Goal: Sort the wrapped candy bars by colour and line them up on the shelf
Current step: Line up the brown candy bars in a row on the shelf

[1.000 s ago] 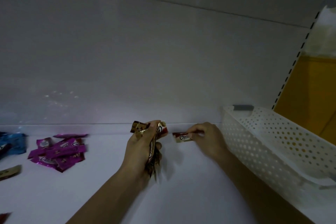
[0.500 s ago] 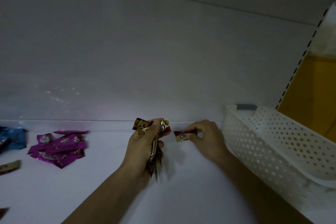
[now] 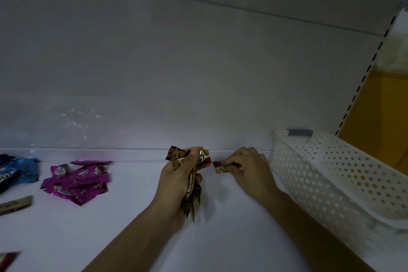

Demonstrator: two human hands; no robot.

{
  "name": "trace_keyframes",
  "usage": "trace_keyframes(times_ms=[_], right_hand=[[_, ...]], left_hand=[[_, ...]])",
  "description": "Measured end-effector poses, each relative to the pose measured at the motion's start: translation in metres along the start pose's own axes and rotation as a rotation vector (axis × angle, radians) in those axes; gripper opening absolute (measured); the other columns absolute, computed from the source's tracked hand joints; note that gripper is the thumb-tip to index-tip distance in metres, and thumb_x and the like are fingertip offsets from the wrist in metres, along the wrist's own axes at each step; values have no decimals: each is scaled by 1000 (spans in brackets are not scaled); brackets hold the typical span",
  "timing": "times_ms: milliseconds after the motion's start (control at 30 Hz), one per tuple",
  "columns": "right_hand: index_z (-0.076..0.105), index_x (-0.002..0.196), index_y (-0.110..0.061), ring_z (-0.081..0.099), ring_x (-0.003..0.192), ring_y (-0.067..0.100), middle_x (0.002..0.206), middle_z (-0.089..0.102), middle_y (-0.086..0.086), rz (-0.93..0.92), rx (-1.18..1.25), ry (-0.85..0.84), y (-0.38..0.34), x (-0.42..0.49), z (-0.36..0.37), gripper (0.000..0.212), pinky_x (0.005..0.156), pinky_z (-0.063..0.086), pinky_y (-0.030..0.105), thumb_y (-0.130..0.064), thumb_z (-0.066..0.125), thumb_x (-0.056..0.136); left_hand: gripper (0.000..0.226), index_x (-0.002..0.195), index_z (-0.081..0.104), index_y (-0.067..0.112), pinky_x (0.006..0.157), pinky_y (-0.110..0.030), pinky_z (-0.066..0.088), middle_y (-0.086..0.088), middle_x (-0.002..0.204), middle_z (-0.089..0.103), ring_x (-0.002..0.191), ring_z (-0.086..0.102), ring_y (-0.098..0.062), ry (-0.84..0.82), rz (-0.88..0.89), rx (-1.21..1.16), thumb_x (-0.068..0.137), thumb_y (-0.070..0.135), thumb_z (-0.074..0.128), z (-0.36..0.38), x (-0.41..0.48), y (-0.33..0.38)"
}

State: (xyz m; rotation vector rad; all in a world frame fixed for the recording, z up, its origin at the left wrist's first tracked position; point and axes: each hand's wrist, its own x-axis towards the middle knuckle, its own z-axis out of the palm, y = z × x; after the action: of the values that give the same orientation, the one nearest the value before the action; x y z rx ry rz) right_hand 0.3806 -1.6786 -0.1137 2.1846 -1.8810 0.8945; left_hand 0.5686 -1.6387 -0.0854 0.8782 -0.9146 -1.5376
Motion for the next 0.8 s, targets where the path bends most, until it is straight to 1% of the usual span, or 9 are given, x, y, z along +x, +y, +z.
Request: trace_keyframes(times_ms=[100, 300, 400, 467, 533, 600, 633, 700, 800], right_hand=[[73, 103, -31, 51, 97, 14, 101, 65, -9, -5, -9, -28, -1, 0, -1, 20, 78, 24, 25, -22, 61, 90], [70, 107, -35, 50, 100, 12, 106, 63, -11, -13, -76, -58, -2, 0, -1, 23, 76, 19, 26, -24, 56, 93], [72, 103, -31, 53, 97, 9, 102, 62, -12, -26, -87, 27, -3, -2, -1, 21, 78, 19, 23, -19, 57, 92], [72, 97, -25, 57, 91, 6, 94, 60, -14, 8, 103, 150, -12, -1, -8, 16, 82, 28, 22, -16, 61, 89], [72, 88, -23, 61, 83, 1, 85, 66, -15, 97, 495, 176, -30, 1, -24, 8, 80, 44, 17, -27, 66, 87], [73, 79, -21, 65, 78, 3, 80, 71, -4, 198, 824, 4, -50, 3, -42, 27, 70, 49, 12, -47, 67, 78], [73, 77, -19, 66, 77, 7, 80, 72, 0, 229, 884, -100, -56, 2, -47, 28, 69, 50, 15, -46, 69, 77], [72, 76, -12, 66, 74, 12, 78, 71, 5, 216, 914, -206, -65, -1, -52, 14, 68, 51, 21, -25, 72, 81], [65, 81, -5, 67, 71, 13, 80, 71, 6, 328, 1014, -89, -63, -7, -53, 9, 63, 53, 19, -7, 61, 88]], left_hand=[[18, 91, 72, 22, 41, -21, 41, 1, 84, 75, 48, 50, -7, 3, -9, 8, 91, 33, 58, 0, -1, 1], [20, 97, 70, 23, 44, -22, 42, 2, 86, 75, 51, 50, -8, -3, 2, 53, 93, 34, 55, 0, -1, 0], [24, 98, 70, 20, 42, -21, 42, 1, 82, 74, 49, 49, -8, -15, -2, 36, 88, 39, 58, 0, -2, 1], [35, 100, 70, 19, 40, -23, 41, -1, 81, 73, 48, 48, -9, -30, -16, 11, 79, 45, 61, -1, -3, 3], [37, 102, 69, 18, 41, -23, 40, -1, 82, 73, 49, 48, -9, -36, -28, 14, 81, 48, 59, -1, -3, 4], [36, 103, 69, 18, 42, -23, 39, 0, 83, 73, 49, 48, -9, -50, -32, 30, 89, 47, 54, 0, -4, 5], [35, 104, 69, 18, 41, -23, 39, 0, 84, 74, 49, 48, -9, -62, -26, 38, 91, 46, 53, 0, -5, 6], [31, 104, 69, 21, 42, -24, 40, -1, 88, 75, 51, 49, -9, -91, -11, 71, 91, 44, 54, 0, -6, 6], [24, 96, 73, 24, 41, -24, 40, -2, 88, 75, 51, 49, -9, -118, -17, 83, 89, 41, 57, -1, -7, 5]])
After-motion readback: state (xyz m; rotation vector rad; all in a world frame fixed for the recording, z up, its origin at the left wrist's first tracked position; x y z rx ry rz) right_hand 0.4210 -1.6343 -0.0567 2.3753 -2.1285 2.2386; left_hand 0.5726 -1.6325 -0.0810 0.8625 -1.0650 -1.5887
